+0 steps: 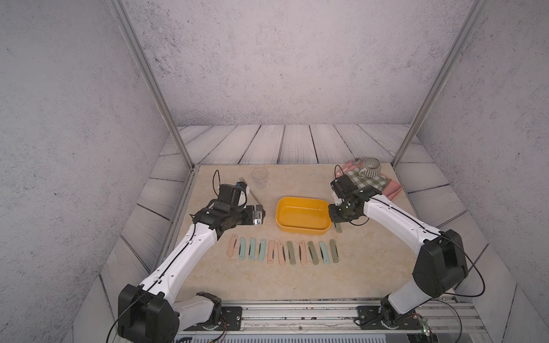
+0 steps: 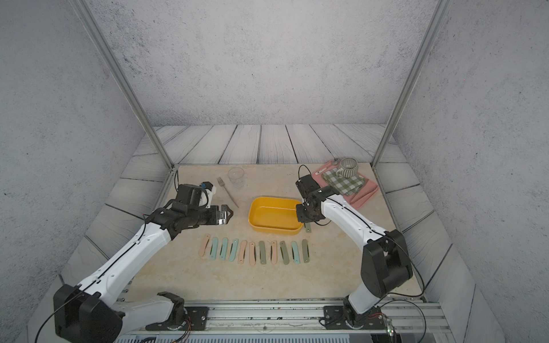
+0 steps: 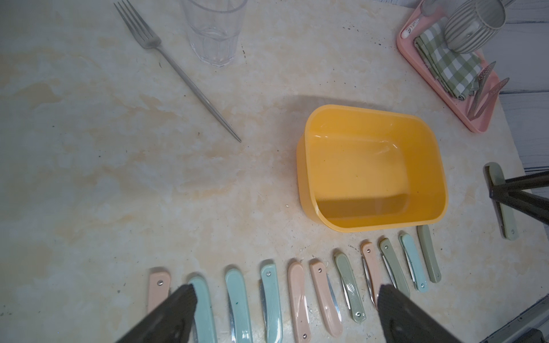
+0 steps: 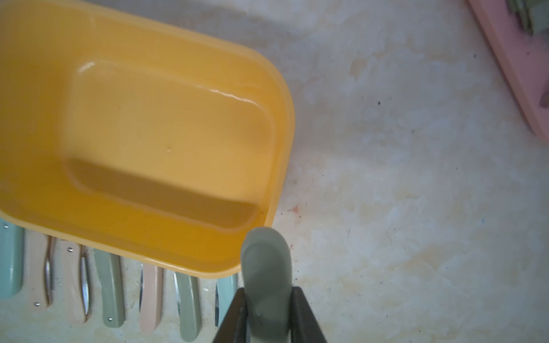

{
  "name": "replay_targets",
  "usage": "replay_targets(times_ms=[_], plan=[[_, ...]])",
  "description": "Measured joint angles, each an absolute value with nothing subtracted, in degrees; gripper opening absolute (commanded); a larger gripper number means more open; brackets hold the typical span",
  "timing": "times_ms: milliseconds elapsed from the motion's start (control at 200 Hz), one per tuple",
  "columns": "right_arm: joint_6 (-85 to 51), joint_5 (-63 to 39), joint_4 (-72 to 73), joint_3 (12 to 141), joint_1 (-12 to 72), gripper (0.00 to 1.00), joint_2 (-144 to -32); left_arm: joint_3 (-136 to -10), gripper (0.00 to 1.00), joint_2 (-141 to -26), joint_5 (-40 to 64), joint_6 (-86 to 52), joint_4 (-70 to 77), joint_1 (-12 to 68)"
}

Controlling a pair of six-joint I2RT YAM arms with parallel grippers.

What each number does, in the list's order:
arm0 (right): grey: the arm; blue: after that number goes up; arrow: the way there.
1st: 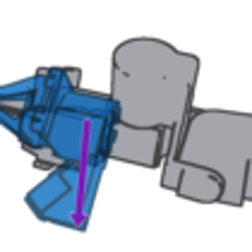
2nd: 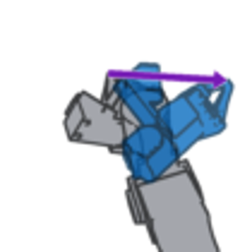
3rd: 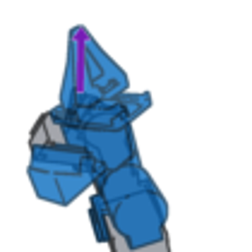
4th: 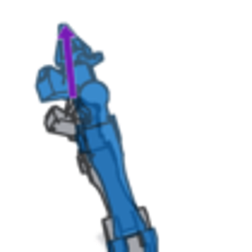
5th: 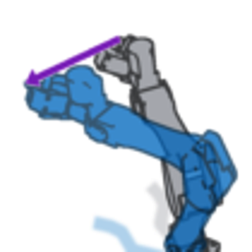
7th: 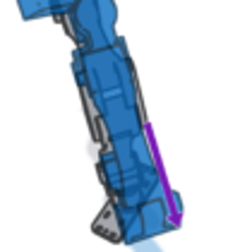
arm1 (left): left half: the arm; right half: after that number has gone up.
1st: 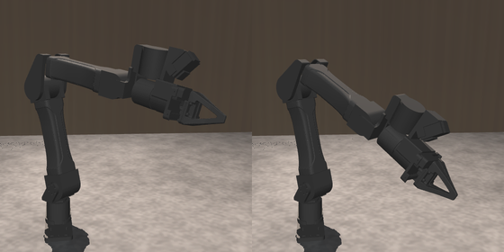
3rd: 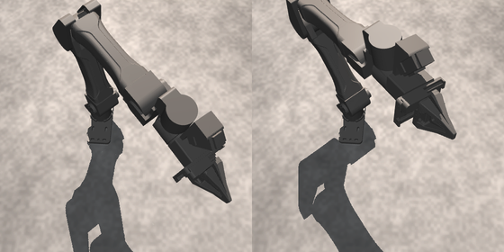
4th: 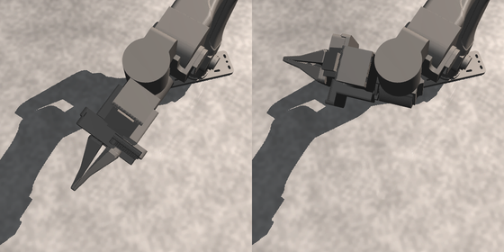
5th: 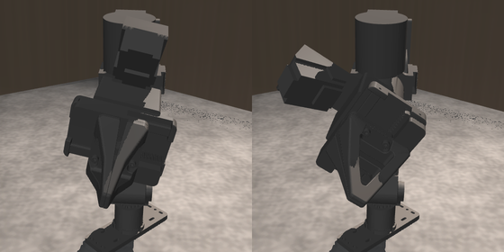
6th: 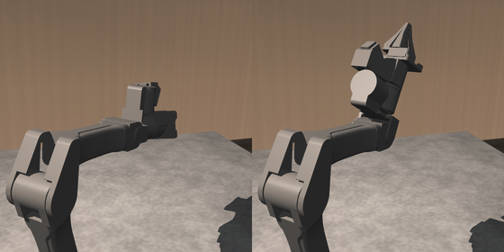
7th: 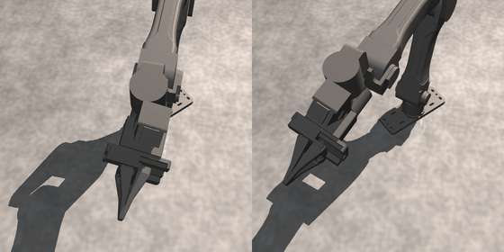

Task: Take the fruit knife out of the storage box
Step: Place the fruit knife at the center of the board.

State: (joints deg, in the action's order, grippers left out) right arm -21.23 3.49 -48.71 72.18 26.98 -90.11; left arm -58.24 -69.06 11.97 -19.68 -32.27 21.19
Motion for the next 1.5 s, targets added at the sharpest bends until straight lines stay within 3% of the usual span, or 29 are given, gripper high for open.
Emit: replay_targets(times_ms=[340,946,1501], plan=[[-22.3,3.5,-42.4,58.8,25.2,0.00,-89.1,-58.3,0.99,-69.8,11.1,-20.3,-32.3,23.4],[-24.0,3.6,-35.7,50.7,24.0,0.02,-91.3,-59.5,0.99,-70.8,9.7,-21.7,-32.3,25.1],[-25.3,3.9,-36.0,50.7,23.6,0.29,-91.3,-59.6,0.99,-71.7,9.3,-22.1,-31.5,25.8]])
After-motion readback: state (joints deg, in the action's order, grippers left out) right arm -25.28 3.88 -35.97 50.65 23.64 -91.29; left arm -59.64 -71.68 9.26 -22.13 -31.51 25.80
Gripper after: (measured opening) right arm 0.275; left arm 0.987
